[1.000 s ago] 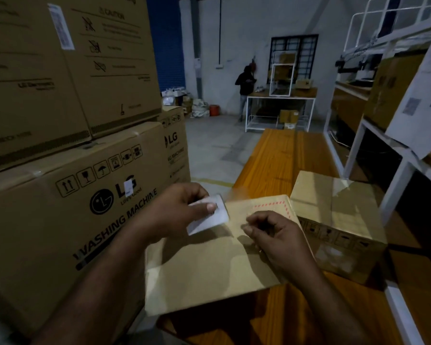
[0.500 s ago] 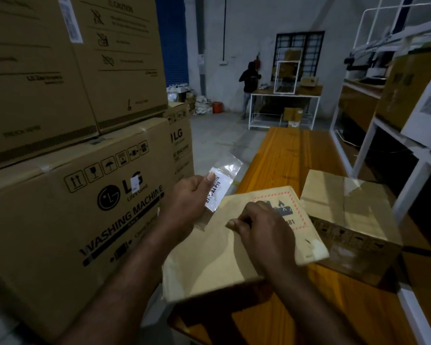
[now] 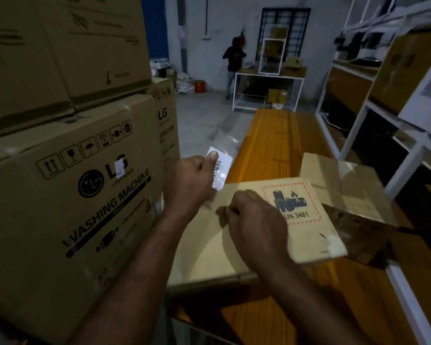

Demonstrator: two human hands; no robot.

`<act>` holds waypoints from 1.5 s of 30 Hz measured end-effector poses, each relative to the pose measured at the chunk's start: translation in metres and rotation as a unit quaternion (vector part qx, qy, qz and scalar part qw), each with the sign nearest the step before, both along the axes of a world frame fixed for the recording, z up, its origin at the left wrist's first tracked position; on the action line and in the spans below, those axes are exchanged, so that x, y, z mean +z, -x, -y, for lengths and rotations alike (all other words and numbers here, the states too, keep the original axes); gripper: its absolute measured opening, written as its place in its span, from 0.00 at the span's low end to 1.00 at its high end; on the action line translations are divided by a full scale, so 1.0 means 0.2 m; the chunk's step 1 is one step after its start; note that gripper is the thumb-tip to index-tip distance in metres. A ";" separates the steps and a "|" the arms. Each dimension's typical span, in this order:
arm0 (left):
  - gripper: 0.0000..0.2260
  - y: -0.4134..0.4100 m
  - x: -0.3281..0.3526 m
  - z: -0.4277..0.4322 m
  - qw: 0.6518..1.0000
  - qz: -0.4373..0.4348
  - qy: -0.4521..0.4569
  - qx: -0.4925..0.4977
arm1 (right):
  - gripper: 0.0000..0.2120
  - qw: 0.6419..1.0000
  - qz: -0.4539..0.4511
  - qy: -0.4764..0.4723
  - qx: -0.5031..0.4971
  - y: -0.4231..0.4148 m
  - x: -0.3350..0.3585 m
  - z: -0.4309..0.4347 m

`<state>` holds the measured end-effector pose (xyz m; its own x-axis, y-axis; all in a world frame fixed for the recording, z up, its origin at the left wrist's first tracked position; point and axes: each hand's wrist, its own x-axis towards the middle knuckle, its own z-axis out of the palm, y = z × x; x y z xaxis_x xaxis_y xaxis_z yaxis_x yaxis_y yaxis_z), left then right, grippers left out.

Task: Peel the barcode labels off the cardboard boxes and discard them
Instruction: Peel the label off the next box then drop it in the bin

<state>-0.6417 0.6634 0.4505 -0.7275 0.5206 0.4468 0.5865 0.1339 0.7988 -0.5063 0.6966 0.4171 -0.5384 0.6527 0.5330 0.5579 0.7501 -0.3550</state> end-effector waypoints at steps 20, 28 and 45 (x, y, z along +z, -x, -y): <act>0.26 -0.05 -0.02 0.01 0.999 -0.035 -0.024 -0.011 | 0.43 0.971 0.237 -0.011 0.023 -0.20 -0.04 0.33; 0.25 -0.02 -0.04 0.00 0.995 0.060 -0.071 -0.033 | 0.54 0.955 0.295 0.014 0.010 -0.13 0.04 0.29; 0.21 0.02 -0.03 -0.02 0.994 0.089 -0.048 -0.042 | 0.52 0.948 0.319 0.007 -0.005 -0.29 0.06 0.30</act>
<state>-0.6461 0.6671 0.4437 -0.7555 0.5439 0.3651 0.4401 0.0085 0.8979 -0.4479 0.6372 0.4297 -0.7424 0.6635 0.0930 0.6689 0.7419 0.0466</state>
